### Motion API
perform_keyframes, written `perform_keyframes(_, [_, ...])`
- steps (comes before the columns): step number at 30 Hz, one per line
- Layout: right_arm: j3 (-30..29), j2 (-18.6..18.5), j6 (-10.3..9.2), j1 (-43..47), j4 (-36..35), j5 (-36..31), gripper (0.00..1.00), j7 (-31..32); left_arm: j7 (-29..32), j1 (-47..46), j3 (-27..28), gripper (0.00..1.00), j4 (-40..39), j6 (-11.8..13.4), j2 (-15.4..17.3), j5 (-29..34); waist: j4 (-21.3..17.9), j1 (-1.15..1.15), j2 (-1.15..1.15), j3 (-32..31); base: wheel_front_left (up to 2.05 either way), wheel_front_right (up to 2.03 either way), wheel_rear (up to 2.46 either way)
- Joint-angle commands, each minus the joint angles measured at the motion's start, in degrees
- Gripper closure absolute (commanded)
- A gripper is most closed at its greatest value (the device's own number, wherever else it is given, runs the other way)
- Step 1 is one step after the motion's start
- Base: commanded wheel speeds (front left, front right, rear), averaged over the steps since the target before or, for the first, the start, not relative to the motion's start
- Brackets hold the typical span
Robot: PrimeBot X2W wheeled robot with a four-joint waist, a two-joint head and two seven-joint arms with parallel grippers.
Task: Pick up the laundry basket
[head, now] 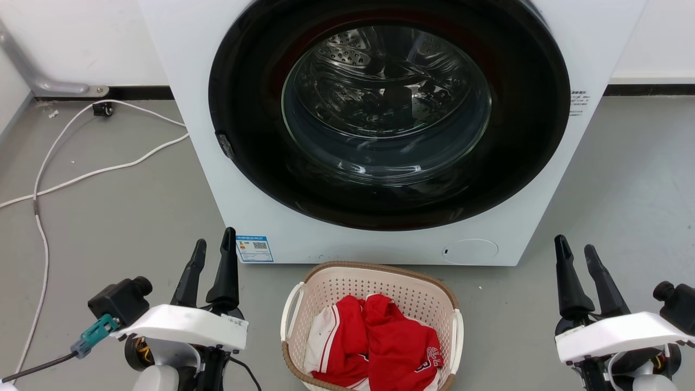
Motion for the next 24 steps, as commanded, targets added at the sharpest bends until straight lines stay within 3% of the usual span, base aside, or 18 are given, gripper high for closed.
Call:
perform_keyframes(1, [0.0, 0.0, 0.01, -0.8, -0.8, -1.8, 0.0, -0.5, -0.5, -1.6, -0.2, 0.0, -0.6, -0.2, 0.4, 1.6, 0.0, 0.0, 0.0, 0.0, 0.0, 0.0, 0.0])
perform_keyframes(24, [0.6, 0.1, 0.01, 0.0, -1.8, -19.0, 0.0, -2.1, -4.1, -2.1, -2.3, 0.0, 0.9, 0.9, 0.6, 17.6, 0.0, 0.0, 0.0, -0.2, 0.0, 0.0, 0.0])
